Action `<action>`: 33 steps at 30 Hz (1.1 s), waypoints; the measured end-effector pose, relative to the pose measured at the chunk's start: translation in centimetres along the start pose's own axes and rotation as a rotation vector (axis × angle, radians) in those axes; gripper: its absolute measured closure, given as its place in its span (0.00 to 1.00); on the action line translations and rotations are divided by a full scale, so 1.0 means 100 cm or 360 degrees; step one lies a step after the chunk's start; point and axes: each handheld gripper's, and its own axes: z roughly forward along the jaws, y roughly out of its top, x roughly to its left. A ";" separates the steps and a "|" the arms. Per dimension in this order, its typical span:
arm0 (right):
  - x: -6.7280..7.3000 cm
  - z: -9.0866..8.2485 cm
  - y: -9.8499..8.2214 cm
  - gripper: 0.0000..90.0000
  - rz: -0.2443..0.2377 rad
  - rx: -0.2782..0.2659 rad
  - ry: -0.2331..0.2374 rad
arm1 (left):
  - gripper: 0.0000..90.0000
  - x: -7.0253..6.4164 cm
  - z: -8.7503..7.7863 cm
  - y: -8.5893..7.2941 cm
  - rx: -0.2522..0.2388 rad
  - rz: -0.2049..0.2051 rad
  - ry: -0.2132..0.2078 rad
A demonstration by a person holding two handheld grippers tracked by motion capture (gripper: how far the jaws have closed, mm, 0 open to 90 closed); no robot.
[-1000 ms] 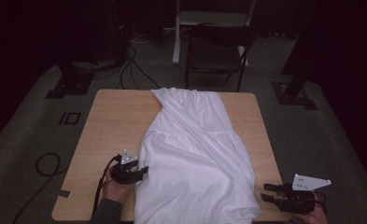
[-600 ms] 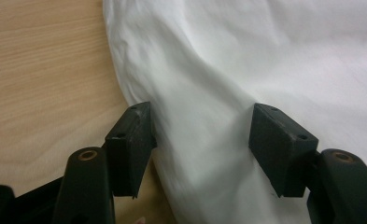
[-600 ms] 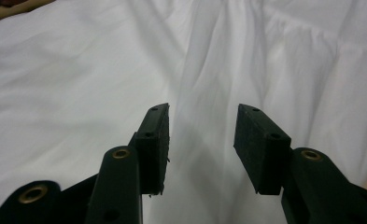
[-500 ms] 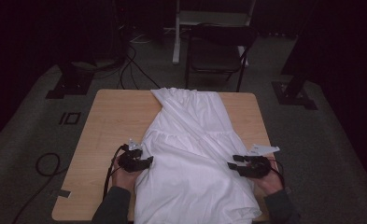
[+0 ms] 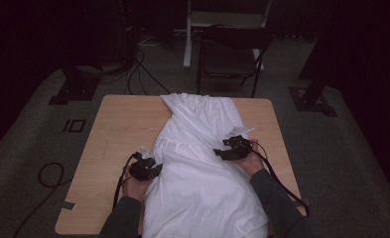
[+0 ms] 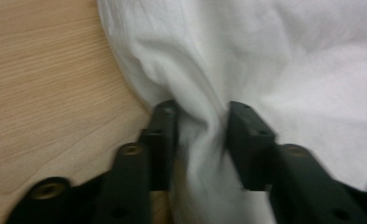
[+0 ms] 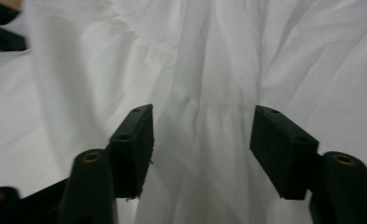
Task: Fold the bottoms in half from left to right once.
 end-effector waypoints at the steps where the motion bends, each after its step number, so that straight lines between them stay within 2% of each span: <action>1: 0.001 0.008 0.004 0.39 -0.0007 0.0032 -0.0010 | 0.82 -0.001 0.000 0.000 -0.0006 -0.0004 -0.0005; 2: 0.003 0.018 0.009 0.39 -0.0037 0.0066 -0.0037 | 0.88 -0.002 0.000 0.000 -0.0006 0.0003 -0.0014; 5: 0.009 0.030 0.013 0.43 -0.0102 0.0123 -0.0066 | 0.91 -0.004 0.000 -0.002 -0.0013 0.0007 -0.0007; 6: 0.009 0.030 0.013 0.43 -0.0102 0.0123 -0.0066 | 0.91 -0.004 0.000 -0.002 -0.0013 0.0007 -0.0007; 8: 0.011 0.036 0.015 0.65 -0.0155 0.0176 -0.0085 | 0.91 -0.005 -0.001 -0.003 -0.0013 0.0014 -0.0004; 9: 0.008 0.037 0.017 0.85 -0.0159 0.0226 -0.0104 | 0.91 -0.006 -0.003 -0.005 -0.0013 0.0022 0.0000; 10: 0.008 0.037 0.017 0.85 -0.0159 0.0226 -0.0104 | 0.91 -0.006 -0.003 -0.005 -0.0013 0.0022 0.0000; 11: 0.002 0.033 0.019 0.95 -0.0121 0.0201 -0.0108 | 0.92 -0.007 -0.004 -0.006 -0.0021 0.0019 0.0000; 12: -0.001 0.027 0.020 0.95 -0.0082 0.0165 -0.0100 | 0.92 -0.007 -0.005 -0.007 -0.0019 0.0030 0.0006; 13: -0.001 0.027 0.020 0.95 -0.0082 0.0165 -0.0100 | 0.92 -0.007 -0.006 -0.009 -0.0020 0.0031 0.0008; 14: -0.010 0.014 0.024 0.96 0.0000 0.0079 -0.0085 | 0.92 -0.008 -0.008 -0.011 -0.0021 0.0035 0.0010; 15: -0.016 0.007 0.025 0.96 0.0035 0.0044 -0.0079 | 0.92 -0.008 -0.009 -0.012 -0.0021 0.0037 0.0006; 16: -0.016 0.007 0.025 0.96 0.0035 0.0044 -0.0079 | 0.92 -0.008 -0.010 -0.014 -0.0024 0.0035 0.0008; 17: -0.029 -0.006 0.025 0.96 0.0117 -0.0012 -0.0051 | 0.92 -0.009 -0.012 -0.015 -0.0016 0.0048 0.0012; 18: -0.036 -0.011 0.024 0.96 0.0149 -0.0029 -0.0040 | 0.92 -0.009 -0.013 -0.016 -0.0017 0.0053 0.0008; 19: -0.043 -0.016 0.022 0.96 0.0182 -0.0049 -0.0030 | 0.92 -0.010 -0.015 -0.018 -0.0023 0.0058 0.0007; 20: -0.043 -0.016 0.022 0.96 0.0182 -0.0049 -0.0030 | 0.92 -0.011 -0.015 -0.019 -0.0021 0.0061 0.0008; 22: -0.057 -0.020 0.013 0.97 0.0288 -0.0088 0.0041 | 0.92 -0.013 -0.017 -0.021 -0.0022 0.0076 0.0014; 23: -0.060 -0.020 0.011 0.97 0.0297 -0.0086 0.0001 | 0.92 -0.013 -0.017 -0.021 -0.0018 0.0085 0.0021; 24: -0.060 -0.020 0.011 0.97 0.0297 -0.0086 0.0001 | 0.92 -0.014 -0.018 -0.022 -0.0020 0.0087 0.0039; 25: -0.073 -0.021 0.003 0.97 0.0392 -0.0104 0.0003 | 0.92 -0.012 -0.019 -0.023 -0.0015 0.0082 0.0039; 27: -0.082 -0.021 -0.003 0.97 0.0420 -0.0069 -0.0081 | 0.92 -0.009 -0.021 -0.025 -0.0022 0.0065 0.0036; 29: -0.091 -0.022 -0.011 0.97 0.0458 -0.0056 -0.0095 | 0.92 -0.008 -0.022 -0.026 -0.0025 0.0064 0.0033; 31: -0.094 -0.023 -0.015 0.97 0.0465 -0.0058 -0.0100 | 0.92 -0.008 -0.022 -0.027 -0.0027 0.0065 0.0038; 32: -0.100 -0.026 -0.022 0.96 0.0489 -0.0101 -0.0073 | 0.92 -0.008 -0.022 -0.027 -0.0028 0.0069 0.0039; 33: -0.101 -0.026 -0.025 0.96 0.0486 -0.0097 -0.0081 | 0.92 -0.008 -0.022 -0.027 -0.0028 0.0074 0.0041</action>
